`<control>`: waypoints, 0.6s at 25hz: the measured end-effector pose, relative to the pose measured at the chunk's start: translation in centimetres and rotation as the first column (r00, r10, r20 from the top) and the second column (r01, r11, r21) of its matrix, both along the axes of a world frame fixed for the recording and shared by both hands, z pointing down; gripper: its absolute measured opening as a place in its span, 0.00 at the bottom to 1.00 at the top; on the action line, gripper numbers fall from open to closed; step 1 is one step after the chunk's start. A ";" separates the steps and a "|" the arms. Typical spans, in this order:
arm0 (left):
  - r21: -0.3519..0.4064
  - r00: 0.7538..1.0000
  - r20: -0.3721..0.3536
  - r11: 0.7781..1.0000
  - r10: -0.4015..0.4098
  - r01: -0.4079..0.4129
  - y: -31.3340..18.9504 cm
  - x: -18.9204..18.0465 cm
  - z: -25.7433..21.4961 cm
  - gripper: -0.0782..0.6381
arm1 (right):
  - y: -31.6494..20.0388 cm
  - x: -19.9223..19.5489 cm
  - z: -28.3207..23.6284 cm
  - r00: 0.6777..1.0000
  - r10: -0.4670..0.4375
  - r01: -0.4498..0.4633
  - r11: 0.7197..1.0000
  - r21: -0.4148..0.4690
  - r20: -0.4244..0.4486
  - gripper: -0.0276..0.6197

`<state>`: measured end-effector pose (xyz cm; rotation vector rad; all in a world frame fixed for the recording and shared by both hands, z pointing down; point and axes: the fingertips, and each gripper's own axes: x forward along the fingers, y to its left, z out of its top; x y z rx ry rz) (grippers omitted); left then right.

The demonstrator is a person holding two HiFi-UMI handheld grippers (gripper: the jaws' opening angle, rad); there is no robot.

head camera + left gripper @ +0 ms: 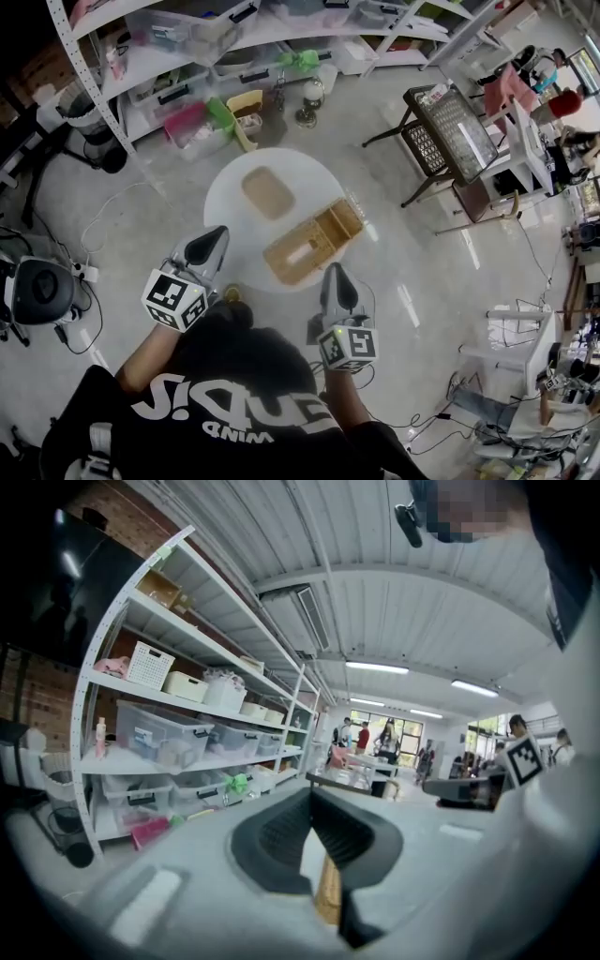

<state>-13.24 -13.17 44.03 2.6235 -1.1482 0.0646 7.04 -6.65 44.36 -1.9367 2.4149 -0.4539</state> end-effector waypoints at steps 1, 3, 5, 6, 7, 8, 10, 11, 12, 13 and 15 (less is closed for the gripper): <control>-0.002 1.000 0.003 1.000 0.012 -0.012 -0.5 0.3 0.1 0.11 | -0.5 0.1 0.0 1.000 0.005 -0.005 1.000 0.001 0.000 0.04; -0.009 1.000 0.006 1.000 0.027 -0.027 -1.2 0.7 0.3 0.11 | -1.3 0.2 0.0 1.000 0.009 -0.009 1.000 0.000 0.000 0.04; -0.014 0.999 0.005 0.999 0.037 -0.037 -1.6 1.2 0.3 0.11 | -1.8 0.7 -0.1 1.000 0.012 -0.012 1.000 -0.002 -0.002 0.04; -0.016 0.999 0.006 0.999 0.040 -0.040 -1.9 1.6 0.3 0.11 | -2.0 1.0 -0.1 1.000 0.013 -0.013 1.000 -0.002 -0.003 0.04; -0.019 0.999 0.009 0.999 0.042 -0.042 -2.1 1.9 0.3 0.11 | -2.2 1.4 -0.2 1.000 0.014 -0.014 1.000 -0.002 -0.003 0.04; -0.022 0.999 0.012 0.999 0.043 -0.043 -2.3 2.3 0.3 0.11 | -2.4 1.8 -0.2 1.000 0.014 -0.014 1.000 -0.003 -0.002 0.04; -0.028 0.999 0.023 0.999 0.042 -0.041 -2.6 3.0 0.3 0.11 | -2.7 2.7 -0.2 1.000 0.010 -0.010 1.000 -0.004 0.001 0.04; -0.031 0.999 0.028 0.999 0.038 -0.037 -2.8 3.4 0.3 0.11 | -2.9 3.2 -0.2 1.000 0.008 -0.008 1.000 -0.004 0.004 0.04; -0.035 0.999 0.031 0.999 0.032 -0.031 -3.0 3.7 0.2 0.11 | -3.1 3.6 -0.3 1.000 0.005 -0.005 1.000 -0.003 0.007 0.04; -0.039 0.999 0.032 0.999 0.024 -0.023 -3.2 4.0 0.2 0.11 | -3.4 4.0 -0.3 1.000 -0.001 0.001 1.000 -0.001 0.008 0.04; -0.052 1.000 0.029 0.999 0.012 -0.010 -3.6 4.5 0.2 0.16 | -3.8 4.6 -0.4 1.000 -0.011 0.011 1.000 0.004 0.011 0.04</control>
